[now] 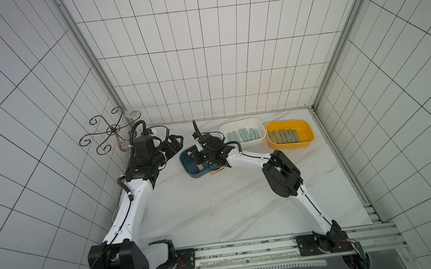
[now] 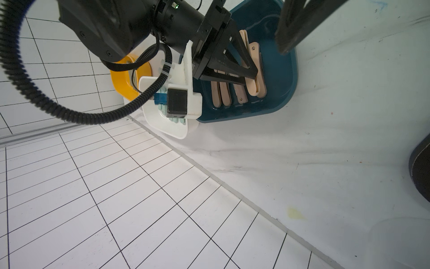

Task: Place the fruit knives into the storage box by color
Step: Place the fruit knife in the storage box.

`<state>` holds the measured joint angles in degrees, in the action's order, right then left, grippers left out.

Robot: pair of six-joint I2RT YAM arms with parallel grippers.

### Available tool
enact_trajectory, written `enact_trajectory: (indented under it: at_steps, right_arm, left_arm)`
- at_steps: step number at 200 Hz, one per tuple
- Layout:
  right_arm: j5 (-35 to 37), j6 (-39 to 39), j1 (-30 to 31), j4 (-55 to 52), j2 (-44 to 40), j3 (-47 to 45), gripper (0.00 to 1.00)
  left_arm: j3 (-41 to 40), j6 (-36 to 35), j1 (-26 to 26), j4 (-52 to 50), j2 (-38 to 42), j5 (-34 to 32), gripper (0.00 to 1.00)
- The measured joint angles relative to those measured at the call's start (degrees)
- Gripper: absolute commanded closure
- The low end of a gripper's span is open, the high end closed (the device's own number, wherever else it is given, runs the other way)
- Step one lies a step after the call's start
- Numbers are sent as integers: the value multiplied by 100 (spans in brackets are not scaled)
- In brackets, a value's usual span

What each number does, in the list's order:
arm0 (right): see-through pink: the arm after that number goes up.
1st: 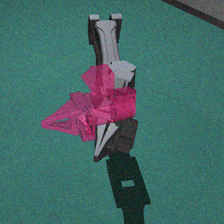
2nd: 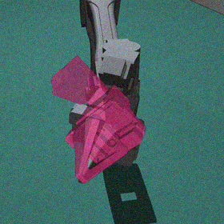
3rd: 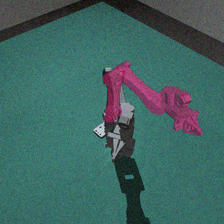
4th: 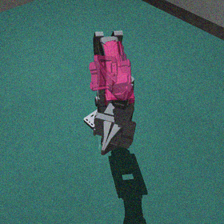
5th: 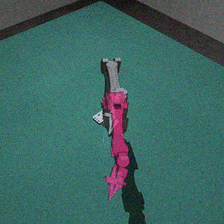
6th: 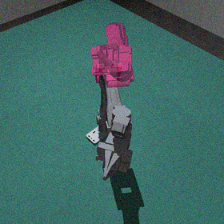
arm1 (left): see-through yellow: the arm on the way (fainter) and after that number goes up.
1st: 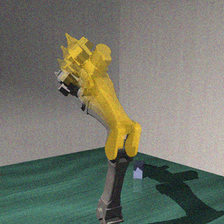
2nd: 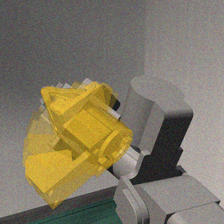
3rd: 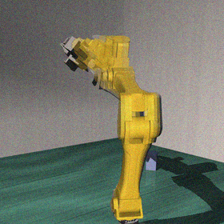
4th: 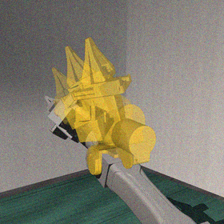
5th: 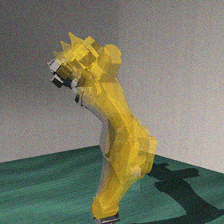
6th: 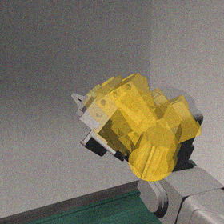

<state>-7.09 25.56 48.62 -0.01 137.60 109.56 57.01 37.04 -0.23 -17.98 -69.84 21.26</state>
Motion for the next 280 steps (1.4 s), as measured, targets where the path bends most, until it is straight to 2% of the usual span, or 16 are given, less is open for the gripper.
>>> enact_trajectory:
  at_steps: [135,190,247,280]
  right_arm:
    - [-275,232,2,81,634,361,73]
    - [-328,289,2,90,699,361,54]
    - [-529,254,-37,0,597,361,50]
    - [-599,173,-98,-46,-37,345,46]
  left_arm:
    - [0,-4,-22,20,-9,28,3]
    - [0,-11,-22,15,-9,28,3]
    - [35,-20,-22,-13,-9,28,3]
    - [63,-20,-17,-33,4,28,3]
